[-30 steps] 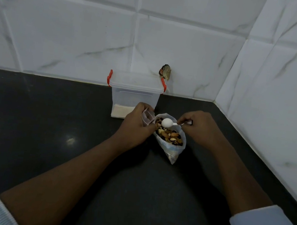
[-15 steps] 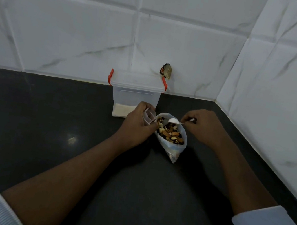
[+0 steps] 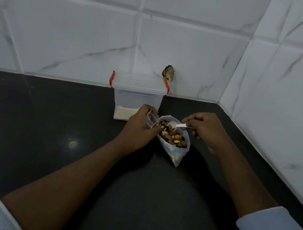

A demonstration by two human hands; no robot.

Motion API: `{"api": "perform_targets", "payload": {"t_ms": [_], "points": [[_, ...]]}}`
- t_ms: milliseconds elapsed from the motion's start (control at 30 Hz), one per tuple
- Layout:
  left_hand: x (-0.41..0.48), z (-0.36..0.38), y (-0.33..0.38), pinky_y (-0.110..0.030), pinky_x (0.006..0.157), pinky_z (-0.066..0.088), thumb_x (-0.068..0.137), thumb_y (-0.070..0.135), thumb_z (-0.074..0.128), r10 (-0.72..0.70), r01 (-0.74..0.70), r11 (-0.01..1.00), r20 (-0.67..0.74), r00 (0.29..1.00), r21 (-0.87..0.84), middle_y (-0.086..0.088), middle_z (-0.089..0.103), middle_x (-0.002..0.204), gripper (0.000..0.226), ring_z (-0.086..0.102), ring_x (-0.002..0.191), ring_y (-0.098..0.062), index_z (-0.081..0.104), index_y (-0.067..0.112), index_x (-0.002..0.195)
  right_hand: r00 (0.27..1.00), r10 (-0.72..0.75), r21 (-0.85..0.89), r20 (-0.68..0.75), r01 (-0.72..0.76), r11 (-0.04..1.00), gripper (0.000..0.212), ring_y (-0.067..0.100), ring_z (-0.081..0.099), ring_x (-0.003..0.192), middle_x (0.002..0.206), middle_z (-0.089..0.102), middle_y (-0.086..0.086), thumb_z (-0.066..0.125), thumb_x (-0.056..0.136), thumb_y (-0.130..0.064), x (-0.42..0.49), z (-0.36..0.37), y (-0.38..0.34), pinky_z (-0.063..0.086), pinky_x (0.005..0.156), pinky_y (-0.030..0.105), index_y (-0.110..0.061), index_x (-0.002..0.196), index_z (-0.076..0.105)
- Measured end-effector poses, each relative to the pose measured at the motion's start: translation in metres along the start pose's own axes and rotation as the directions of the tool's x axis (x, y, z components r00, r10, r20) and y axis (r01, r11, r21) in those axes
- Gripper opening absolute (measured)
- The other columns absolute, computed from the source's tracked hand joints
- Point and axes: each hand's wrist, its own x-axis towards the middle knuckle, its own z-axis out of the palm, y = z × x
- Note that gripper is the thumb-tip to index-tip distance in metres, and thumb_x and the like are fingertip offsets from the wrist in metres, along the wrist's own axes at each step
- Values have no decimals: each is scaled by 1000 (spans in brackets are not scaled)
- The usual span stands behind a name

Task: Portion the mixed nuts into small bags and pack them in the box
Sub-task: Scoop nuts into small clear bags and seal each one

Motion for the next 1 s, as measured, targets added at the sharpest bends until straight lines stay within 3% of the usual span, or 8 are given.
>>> {"api": "perform_targets", "payload": {"t_ms": [167, 367, 633, 733, 867, 1000], "points": [[1, 0, -1, -13, 74, 48, 95, 19, 70, -3, 3, 1000, 3, 1000, 0, 14, 57, 110, 40, 60, 100, 0, 49, 24, 129, 986, 146, 140, -85, -133, 981, 19, 12, 54, 62, 83, 77, 9, 59, 96, -8, 2, 2, 3, 41, 51, 23, -11, 92, 77], [2, 0, -2, -15, 76, 48, 95, 20, 71, 2, -2, 1000, -3, 1000, 5, 11, 58, 116, 42, 59, 103, -2, 49, 23, 131, 987, 98, 192, -130, -72, 979, 19, 12, 51, 63, 86, 77, 10, 58, 95, -9, 2, -5, 0, 40, 53, 25, -11, 92, 77], [2, 1, -5, -15, 81, 48, 94, 20, 72, -2, 2, 1000, 0, 1000, -18, 11, 60, 121, 44, 60, 108, -4, 49, 26, 132, 995, -40, 553, 90, -17, 833, 21, 11, 42, 55, 88, 74, 20, 51, 96, 4, -7, 6, -17, 30, 49, 23, 3, 99, 72], [2, 1, -6, -18, 85, 49, 93, 20, 73, 2, -2, 999, -1, 1000, -33, 10, 61, 124, 45, 59, 113, -6, 50, 26, 131, 987, -119, 462, 105, 58, 885, 20, 12, 47, 57, 81, 71, 13, 56, 96, 4, -9, 13, -18, 36, 52, 23, -1, 100, 76], [3, 2, -7, -20, 83, 51, 92, 21, 74, 17, -17, 999, -26, 1000, -29, 10, 63, 114, 39, 61, 105, -4, 53, 25, 125, 947, -303, 204, 103, 278, 939, 23, 11, 61, 65, 73, 72, -3, 62, 95, 2, -12, 11, -18, 50, 62, 22, -11, 100, 80], [3, 3, -9, -23, 75, 55, 89, 16, 77, 44, -48, 997, -62, 997, -57, 8, 62, 107, 36, 64, 94, -8, 53, 23, 116, 890, -399, -37, 221, 417, 908, 29, 21, 74, 97, 100, 79, -5, 66, 90, -6, -10, 12, -16, 60, 89, 46, -25, 106, 81]]}}
